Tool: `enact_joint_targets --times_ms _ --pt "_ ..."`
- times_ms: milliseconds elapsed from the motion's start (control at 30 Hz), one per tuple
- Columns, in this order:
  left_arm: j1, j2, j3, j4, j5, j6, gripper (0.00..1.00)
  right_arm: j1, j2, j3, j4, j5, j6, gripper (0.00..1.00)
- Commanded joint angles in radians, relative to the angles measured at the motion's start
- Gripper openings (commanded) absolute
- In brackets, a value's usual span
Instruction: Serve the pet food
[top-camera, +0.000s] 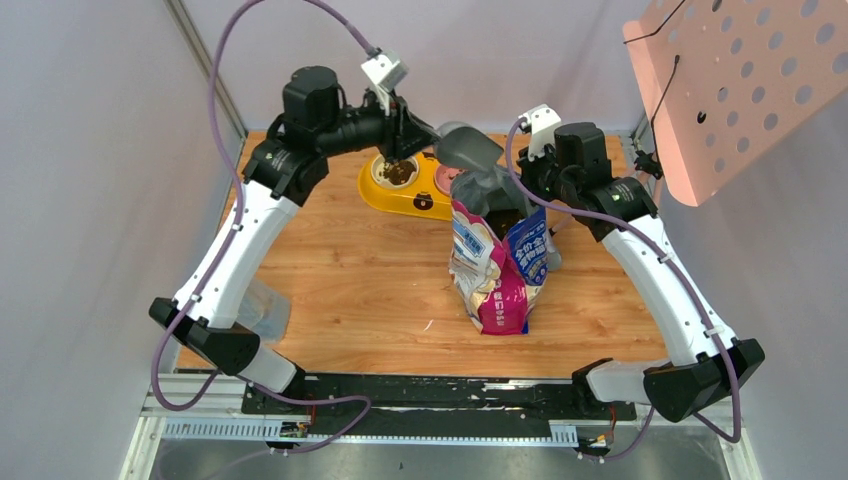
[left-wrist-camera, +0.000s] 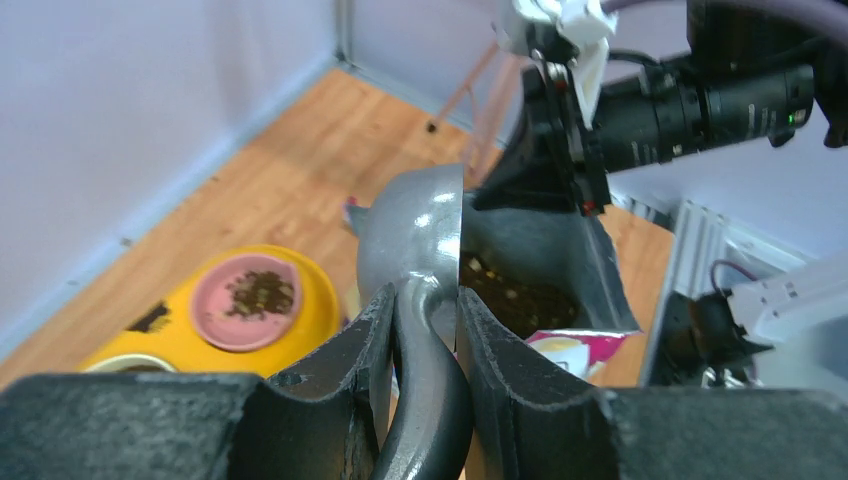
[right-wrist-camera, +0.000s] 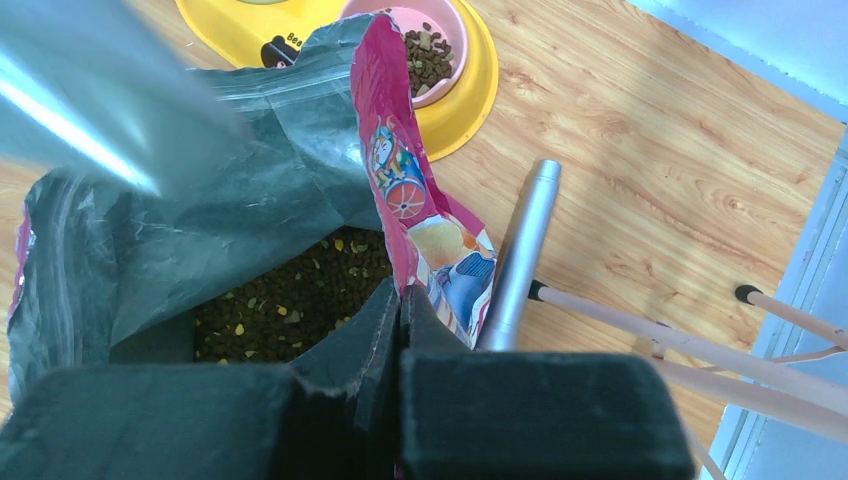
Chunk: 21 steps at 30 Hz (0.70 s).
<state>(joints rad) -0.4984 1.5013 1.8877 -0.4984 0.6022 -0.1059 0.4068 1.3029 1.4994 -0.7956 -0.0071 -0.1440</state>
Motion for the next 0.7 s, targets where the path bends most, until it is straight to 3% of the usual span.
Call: enact_joint_targets --times_ms 0,267,400,500,667 --pt "-0.060 0.033 0.000 -0.073 0.030 0.071 0.00 -0.003 -0.014 0.051 0.142 -0.024 0.022 0.00" --pt "-0.127 0.059 -0.061 -0.142 0.017 0.247 0.00 -0.005 -0.036 0.052 0.145 -0.025 0.027 0.00" --pt "-0.180 0.106 -0.026 -0.173 -0.089 0.364 0.00 -0.009 -0.033 0.073 0.153 -0.017 0.037 0.00" --pt "-0.195 0.197 0.058 -0.189 -0.141 0.319 0.00 -0.009 -0.024 0.105 0.153 -0.018 0.045 0.00" --pt "-0.201 0.349 0.214 -0.254 -0.247 0.099 0.00 -0.009 -0.005 0.164 0.139 -0.040 0.055 0.00"
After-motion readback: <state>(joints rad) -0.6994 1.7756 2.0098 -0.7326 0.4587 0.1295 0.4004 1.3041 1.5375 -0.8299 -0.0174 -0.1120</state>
